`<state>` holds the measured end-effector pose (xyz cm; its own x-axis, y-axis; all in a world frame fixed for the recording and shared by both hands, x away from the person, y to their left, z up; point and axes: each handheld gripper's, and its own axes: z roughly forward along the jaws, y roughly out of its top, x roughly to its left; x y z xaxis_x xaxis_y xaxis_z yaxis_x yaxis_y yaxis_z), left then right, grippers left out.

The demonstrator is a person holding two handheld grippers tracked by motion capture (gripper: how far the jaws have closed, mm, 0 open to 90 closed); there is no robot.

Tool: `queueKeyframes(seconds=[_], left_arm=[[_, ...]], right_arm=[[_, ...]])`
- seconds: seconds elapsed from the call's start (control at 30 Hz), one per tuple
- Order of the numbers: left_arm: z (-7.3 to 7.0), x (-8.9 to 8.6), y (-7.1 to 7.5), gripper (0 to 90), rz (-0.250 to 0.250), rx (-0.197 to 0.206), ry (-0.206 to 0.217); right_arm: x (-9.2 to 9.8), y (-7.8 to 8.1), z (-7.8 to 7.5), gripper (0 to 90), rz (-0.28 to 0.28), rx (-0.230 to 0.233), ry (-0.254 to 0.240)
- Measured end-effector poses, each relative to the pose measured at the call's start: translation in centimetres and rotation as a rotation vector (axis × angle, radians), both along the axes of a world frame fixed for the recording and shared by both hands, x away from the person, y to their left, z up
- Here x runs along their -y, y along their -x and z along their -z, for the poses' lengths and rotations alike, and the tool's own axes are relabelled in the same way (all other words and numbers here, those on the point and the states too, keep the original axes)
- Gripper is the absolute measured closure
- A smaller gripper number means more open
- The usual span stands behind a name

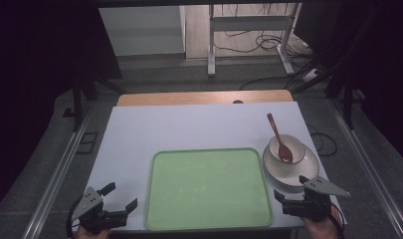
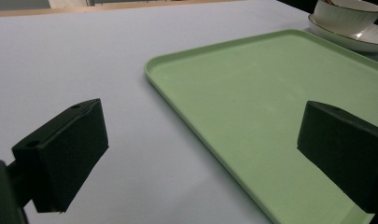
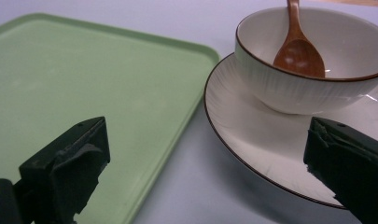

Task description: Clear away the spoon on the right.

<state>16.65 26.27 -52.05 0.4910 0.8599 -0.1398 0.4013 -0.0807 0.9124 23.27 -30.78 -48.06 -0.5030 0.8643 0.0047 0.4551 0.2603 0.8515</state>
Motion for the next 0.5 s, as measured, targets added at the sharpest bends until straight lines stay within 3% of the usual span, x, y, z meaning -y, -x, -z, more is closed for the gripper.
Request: queueKeyframes(seconds=[0.5], left_arm=[[-0.01,0.13,-0.03,1.5,0.005,0.004,-0.002]], right_arm=[[-0.64,-0.27,0.39,0.4,-0.036,0.006,0.041]])
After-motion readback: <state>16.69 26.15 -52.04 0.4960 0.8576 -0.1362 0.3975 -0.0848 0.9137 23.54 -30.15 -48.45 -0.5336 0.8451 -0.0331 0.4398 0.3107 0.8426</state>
